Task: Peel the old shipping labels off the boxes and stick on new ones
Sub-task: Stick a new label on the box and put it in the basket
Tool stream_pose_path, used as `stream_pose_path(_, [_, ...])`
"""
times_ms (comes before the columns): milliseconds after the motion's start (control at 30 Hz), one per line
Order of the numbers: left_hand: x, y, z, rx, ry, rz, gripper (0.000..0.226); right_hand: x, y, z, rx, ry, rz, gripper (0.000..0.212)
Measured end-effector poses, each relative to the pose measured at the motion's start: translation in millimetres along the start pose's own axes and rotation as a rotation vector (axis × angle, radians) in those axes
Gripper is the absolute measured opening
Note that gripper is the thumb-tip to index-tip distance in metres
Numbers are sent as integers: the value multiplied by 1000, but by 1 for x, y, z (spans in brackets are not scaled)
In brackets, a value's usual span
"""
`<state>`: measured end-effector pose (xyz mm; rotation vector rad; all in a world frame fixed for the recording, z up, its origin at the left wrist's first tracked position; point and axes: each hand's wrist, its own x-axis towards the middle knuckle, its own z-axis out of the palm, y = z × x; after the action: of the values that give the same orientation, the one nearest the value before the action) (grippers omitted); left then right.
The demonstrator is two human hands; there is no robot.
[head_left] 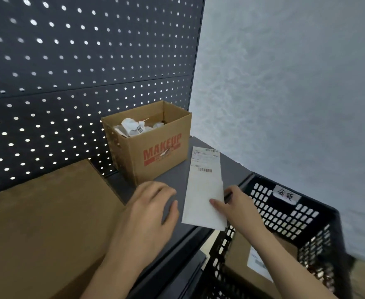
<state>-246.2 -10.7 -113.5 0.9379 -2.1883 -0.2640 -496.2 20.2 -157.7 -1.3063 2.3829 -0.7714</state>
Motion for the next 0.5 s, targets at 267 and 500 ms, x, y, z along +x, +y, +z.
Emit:
stream_pose_path(267, [7, 35, 37, 63, -71, -136, 25, 10, 22, -22, 352, -58, -38, 14])
stream_pose_path(500, [20, 65, 80, -341, -192, -675, 45, -16, 51, -57, 899, -397, -149, 26])
